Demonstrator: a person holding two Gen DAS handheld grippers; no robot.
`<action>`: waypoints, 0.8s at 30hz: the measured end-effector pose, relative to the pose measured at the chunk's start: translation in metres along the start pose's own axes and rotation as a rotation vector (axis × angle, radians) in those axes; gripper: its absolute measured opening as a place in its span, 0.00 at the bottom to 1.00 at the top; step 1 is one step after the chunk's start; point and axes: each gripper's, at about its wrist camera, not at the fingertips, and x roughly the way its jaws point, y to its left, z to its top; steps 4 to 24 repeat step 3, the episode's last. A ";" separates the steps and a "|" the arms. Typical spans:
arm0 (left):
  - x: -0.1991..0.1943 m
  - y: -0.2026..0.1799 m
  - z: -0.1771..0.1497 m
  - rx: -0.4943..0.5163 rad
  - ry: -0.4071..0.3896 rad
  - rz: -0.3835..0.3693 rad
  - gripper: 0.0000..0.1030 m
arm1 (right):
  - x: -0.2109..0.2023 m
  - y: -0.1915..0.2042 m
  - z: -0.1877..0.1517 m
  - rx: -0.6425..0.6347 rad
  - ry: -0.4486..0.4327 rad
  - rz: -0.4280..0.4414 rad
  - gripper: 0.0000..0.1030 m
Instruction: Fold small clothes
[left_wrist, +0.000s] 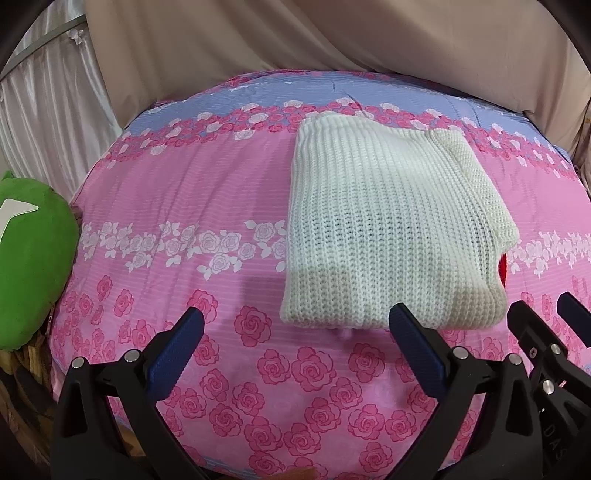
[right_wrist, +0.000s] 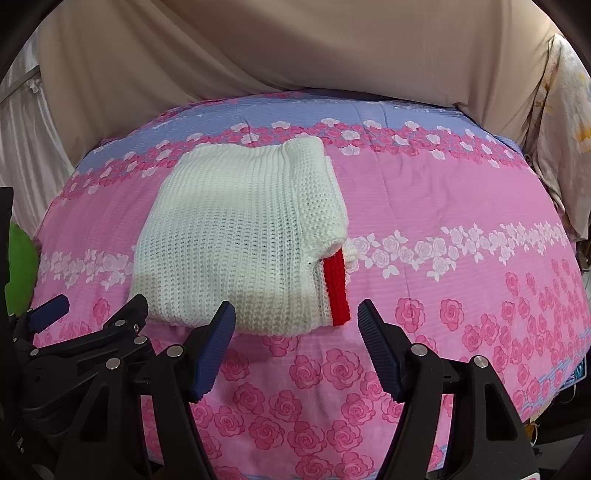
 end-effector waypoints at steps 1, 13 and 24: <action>0.000 0.000 0.000 0.001 -0.001 0.005 0.95 | 0.000 -0.001 0.000 -0.001 0.000 0.002 0.65; 0.000 -0.001 0.000 0.001 0.000 0.007 0.95 | 0.000 -0.001 0.000 -0.002 0.003 -0.001 0.65; 0.000 -0.001 0.000 0.001 0.000 0.007 0.95 | 0.000 -0.001 0.000 -0.002 0.003 -0.001 0.65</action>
